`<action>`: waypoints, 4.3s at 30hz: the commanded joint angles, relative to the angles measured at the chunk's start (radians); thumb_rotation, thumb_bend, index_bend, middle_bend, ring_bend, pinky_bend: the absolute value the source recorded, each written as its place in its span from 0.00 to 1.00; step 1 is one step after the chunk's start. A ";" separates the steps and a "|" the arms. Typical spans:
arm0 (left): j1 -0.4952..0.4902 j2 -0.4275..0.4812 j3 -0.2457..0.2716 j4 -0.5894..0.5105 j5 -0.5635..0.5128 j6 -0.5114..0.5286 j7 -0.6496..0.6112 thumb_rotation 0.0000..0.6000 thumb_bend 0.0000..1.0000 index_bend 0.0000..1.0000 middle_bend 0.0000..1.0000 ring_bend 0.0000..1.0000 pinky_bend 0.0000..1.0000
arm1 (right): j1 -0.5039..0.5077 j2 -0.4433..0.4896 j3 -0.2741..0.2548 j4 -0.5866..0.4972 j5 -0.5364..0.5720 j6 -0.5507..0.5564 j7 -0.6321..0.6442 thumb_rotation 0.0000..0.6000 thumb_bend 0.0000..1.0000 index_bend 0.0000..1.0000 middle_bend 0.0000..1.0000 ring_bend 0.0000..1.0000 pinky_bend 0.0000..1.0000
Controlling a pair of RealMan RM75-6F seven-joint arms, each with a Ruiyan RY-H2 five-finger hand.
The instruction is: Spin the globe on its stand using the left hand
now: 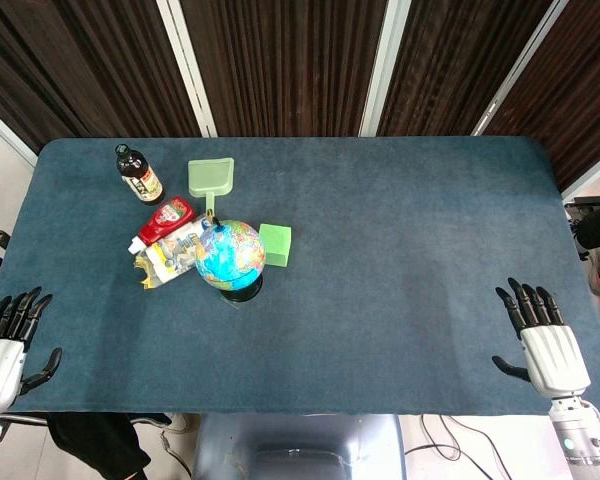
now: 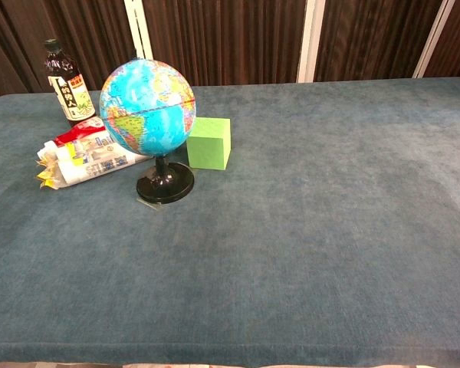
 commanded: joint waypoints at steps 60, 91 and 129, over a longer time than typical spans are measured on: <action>-0.577 -0.420 -0.348 -0.096 -0.424 -0.407 0.145 1.00 0.36 0.00 0.00 0.00 0.01 | 0.024 0.044 0.002 -0.062 0.074 -0.099 0.007 1.00 0.10 0.00 0.00 0.00 0.00; -0.569 -0.407 -0.322 -0.026 -0.474 -0.417 0.097 1.00 0.36 0.00 0.00 0.00 0.01 | 0.021 0.055 0.001 -0.064 0.072 -0.093 0.019 1.00 0.10 0.00 0.00 0.00 0.00; -0.467 -0.324 -0.333 -0.025 -0.372 -0.273 -0.110 1.00 0.39 0.00 0.00 0.00 0.01 | 0.019 0.049 0.000 -0.065 0.069 -0.088 0.009 1.00 0.10 0.00 0.00 0.00 0.00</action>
